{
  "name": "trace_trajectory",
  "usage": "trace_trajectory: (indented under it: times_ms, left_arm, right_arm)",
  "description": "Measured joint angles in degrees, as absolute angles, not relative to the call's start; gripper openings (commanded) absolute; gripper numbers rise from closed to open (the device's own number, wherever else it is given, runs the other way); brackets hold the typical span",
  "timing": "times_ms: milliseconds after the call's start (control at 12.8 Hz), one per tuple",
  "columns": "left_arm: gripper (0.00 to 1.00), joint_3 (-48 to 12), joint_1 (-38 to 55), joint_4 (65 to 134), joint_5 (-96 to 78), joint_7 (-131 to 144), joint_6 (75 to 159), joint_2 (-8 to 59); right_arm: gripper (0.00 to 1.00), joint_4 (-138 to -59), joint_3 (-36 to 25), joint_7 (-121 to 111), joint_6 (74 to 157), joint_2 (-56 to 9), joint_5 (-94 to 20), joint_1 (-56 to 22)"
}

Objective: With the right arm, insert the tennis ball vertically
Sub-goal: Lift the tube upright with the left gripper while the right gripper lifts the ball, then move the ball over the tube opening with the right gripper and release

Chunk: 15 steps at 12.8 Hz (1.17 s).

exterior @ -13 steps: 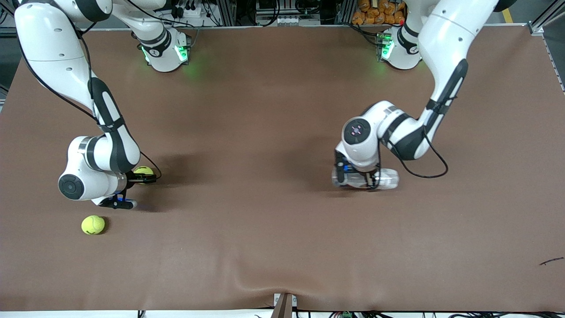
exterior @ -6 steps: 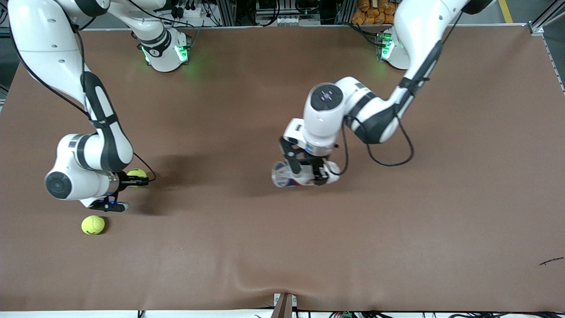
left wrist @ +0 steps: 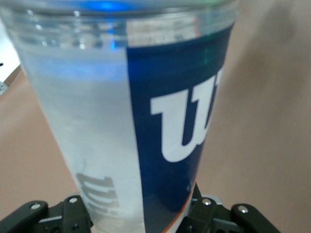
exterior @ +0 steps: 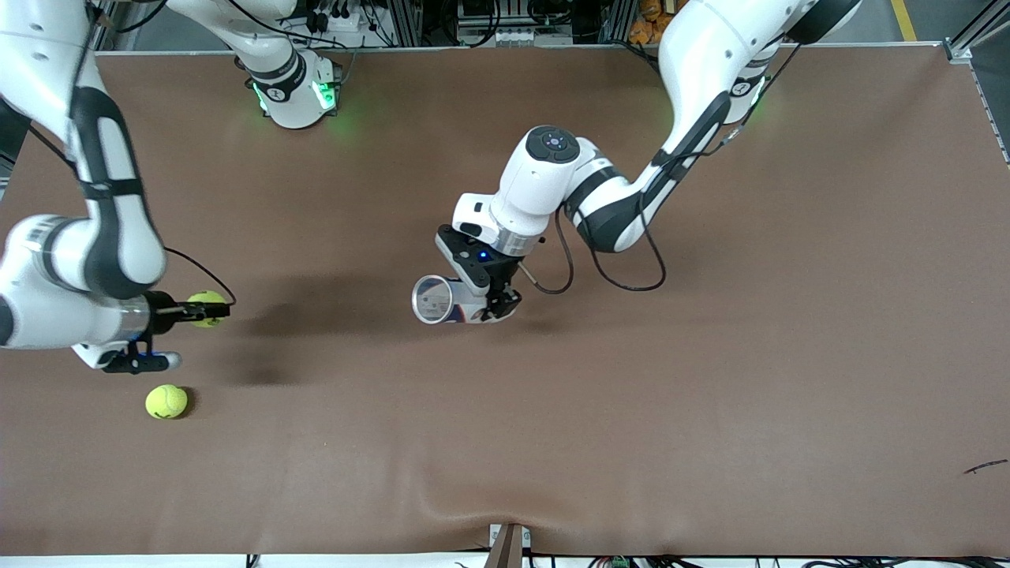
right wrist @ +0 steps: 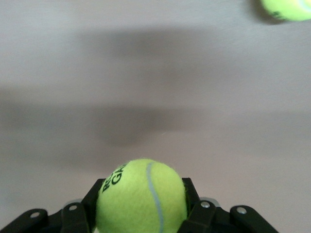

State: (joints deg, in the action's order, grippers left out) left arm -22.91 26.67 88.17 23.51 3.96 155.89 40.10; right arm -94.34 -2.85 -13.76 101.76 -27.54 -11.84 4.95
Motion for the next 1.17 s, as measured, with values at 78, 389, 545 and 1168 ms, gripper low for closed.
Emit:
trace_trajectory:
  times_ms: [78,389,545,1168]
  left_arm:
    - [0.69,-20.8,28.4,88.2,23.5,5.4,160.1,41.2]
    - [0.69,-8.3,39.4,88.0,23.4,15.3,174.4,45.1]
    - [0.69,-5.0,42.6,87.7,23.3,18.6,179.7,46.6]
    - [0.71,-3.7,42.7,85.5,21.7,19.3,195.1,54.8]
  right_arm:
    - [0.3,-93.2,-2.9,-14.8,98.5,-27.0,-15.3,5.6]
    - [0.3,-86.6,-2.2,-15.0,88.7,-26.1,-24.2,5.8]
    - [0.3,-84.4,-1.6,-10.1,87.5,-25.0,-25.5,3.8]
    - [0.3,-80.1,-1.2,20.4,92.7,-21.0,-25.8,-12.7]
